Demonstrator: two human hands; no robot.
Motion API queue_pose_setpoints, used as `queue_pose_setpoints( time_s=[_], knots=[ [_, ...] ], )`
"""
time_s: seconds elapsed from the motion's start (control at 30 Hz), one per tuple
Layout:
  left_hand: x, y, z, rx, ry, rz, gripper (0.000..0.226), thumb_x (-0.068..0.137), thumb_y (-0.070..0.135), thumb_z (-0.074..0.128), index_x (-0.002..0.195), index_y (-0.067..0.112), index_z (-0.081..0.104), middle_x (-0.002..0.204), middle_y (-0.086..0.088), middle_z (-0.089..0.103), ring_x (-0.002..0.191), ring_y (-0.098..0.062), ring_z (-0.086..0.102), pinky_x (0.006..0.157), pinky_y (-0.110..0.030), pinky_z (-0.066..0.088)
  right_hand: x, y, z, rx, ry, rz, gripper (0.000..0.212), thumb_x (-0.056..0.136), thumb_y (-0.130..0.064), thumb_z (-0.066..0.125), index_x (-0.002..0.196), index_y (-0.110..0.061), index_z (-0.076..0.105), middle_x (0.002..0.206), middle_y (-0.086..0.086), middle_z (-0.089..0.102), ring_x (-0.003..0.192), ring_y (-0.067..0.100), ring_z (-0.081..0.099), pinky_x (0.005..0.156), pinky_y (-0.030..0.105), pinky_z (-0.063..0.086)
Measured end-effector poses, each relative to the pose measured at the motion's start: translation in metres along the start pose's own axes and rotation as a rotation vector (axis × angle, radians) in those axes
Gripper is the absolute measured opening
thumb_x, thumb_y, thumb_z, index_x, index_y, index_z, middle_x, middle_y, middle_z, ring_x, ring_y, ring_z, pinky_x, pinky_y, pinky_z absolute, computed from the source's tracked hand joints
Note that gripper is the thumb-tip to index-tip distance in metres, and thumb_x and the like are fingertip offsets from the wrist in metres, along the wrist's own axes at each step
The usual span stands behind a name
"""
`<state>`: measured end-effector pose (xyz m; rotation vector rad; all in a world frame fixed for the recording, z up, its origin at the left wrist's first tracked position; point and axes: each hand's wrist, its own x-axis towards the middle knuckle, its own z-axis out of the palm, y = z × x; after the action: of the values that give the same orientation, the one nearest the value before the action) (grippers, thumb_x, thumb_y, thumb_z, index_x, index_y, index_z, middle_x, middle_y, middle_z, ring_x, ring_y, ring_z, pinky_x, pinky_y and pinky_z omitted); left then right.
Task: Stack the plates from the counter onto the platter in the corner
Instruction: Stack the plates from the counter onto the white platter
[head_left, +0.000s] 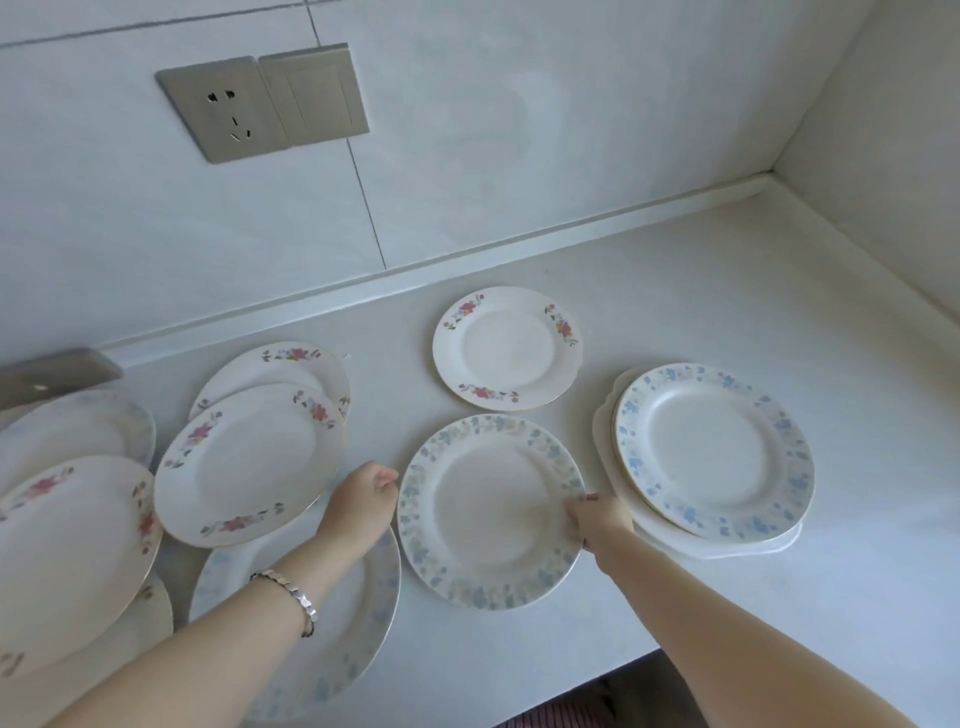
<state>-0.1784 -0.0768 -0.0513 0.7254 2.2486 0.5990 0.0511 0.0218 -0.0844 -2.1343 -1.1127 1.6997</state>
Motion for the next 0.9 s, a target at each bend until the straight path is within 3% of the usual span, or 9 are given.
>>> queue_pose_setpoints(
  time_s=[0.2,0.27,0.33,0.37,0.5,0.57,0.7,0.83,0.9],
  knots=[
    [0.015,-0.001,-0.002,-0.009,-0.093,0.014,0.033,0.093,0.008,0.044,0.123,0.002,0.055,0.127,-0.012,0.058,0.121,-0.025,0.053,0.099,-0.028,0.037,-0.021,-0.022,-0.004,0.076,0.055,-0.167,0.016,0.083,-0.01,0.06,0.068,-0.01,0.054,0.066,0.006,0.057,0.066,0.024,0.054,0.072,0.038,0.049],
    [0.017,0.002,0.004,-0.043,-0.141,-0.005,0.019,0.094,0.012,0.042,0.101,0.007,0.059,0.101,-0.011,0.062,0.103,-0.028,0.056,0.087,-0.032,0.04,-0.028,-0.026,-0.013,0.122,0.07,-0.174,0.016,0.083,-0.006,0.059,0.069,-0.008,0.054,0.067,0.008,0.056,0.066,0.024,0.054,0.071,0.038,0.05],
    [0.015,0.009,0.01,-0.065,-0.195,-0.008,0.026,0.095,0.018,0.04,0.071,0.011,0.046,0.07,-0.006,0.05,0.075,-0.024,0.05,0.068,-0.03,0.038,-0.032,-0.027,-0.028,0.201,0.057,-0.16,0.014,0.085,-0.002,0.058,0.071,-0.005,0.055,0.068,0.01,0.057,0.063,0.024,0.054,0.066,0.036,0.052],
    [0.013,0.016,0.014,-0.096,-0.242,-0.012,0.028,0.096,0.021,0.039,0.071,0.01,0.046,0.068,-0.008,0.049,0.069,-0.023,0.05,0.063,-0.028,0.04,-0.033,-0.028,-0.037,0.242,0.047,-0.152,0.013,0.085,-0.001,0.057,0.073,-0.004,0.055,0.068,0.012,0.057,0.062,0.024,0.054,0.063,0.034,0.051],
    [0.006,0.054,0.033,-0.222,-0.313,0.03,0.013,0.092,0.017,0.05,0.088,0.005,0.054,0.088,-0.012,0.059,0.076,-0.027,0.061,0.053,-0.031,0.056,-0.032,-0.031,-0.087,0.292,0.037,-0.163,0.008,0.087,-0.001,0.056,0.08,-0.004,0.058,0.072,0.014,0.059,0.061,0.026,0.056,0.056,0.029,0.053],
    [0.001,0.077,0.046,-0.235,-0.357,0.043,0.01,0.089,0.015,0.052,0.08,0.009,0.051,0.088,-0.011,0.059,0.076,-0.026,0.062,0.059,-0.037,0.06,-0.025,-0.032,-0.115,0.243,0.077,-0.196,0.005,0.088,-0.004,0.057,0.089,-0.007,0.059,0.074,0.012,0.061,0.063,0.024,0.057,0.051,0.024,0.055],
    [-0.012,0.124,0.082,-0.176,-0.417,0.092,0.014,0.086,0.019,0.052,0.073,0.015,0.047,0.092,-0.013,0.062,0.091,-0.032,0.067,0.075,-0.049,0.059,0.001,-0.033,-0.168,0.111,0.195,-0.267,0.024,0.088,-0.006,0.058,0.111,-0.014,0.055,0.074,0.005,0.062,0.063,0.021,0.056,0.045,0.016,0.051],
    [-0.025,0.168,0.125,-0.021,-0.407,0.153,0.023,0.089,0.019,0.046,0.068,0.016,0.036,0.08,-0.008,0.052,0.084,-0.03,0.059,0.075,-0.037,0.054,0.029,-0.021,-0.211,-0.105,0.314,-0.257,0.028,0.084,-0.003,0.06,0.112,-0.005,0.059,0.068,0.005,0.06,0.066,0.028,0.057,0.069,0.038,0.052],
    [-0.029,0.185,0.146,0.095,-0.411,0.164,0.013,0.092,0.02,0.043,0.086,0.009,0.046,0.096,-0.014,0.06,0.086,-0.031,0.057,0.07,-0.029,0.042,0.04,-0.016,-0.225,-0.153,0.348,-0.219,0.03,0.081,-0.002,0.061,0.111,-0.003,0.059,0.066,0.005,0.059,0.068,0.03,0.058,0.077,0.046,0.052]
  ],
)
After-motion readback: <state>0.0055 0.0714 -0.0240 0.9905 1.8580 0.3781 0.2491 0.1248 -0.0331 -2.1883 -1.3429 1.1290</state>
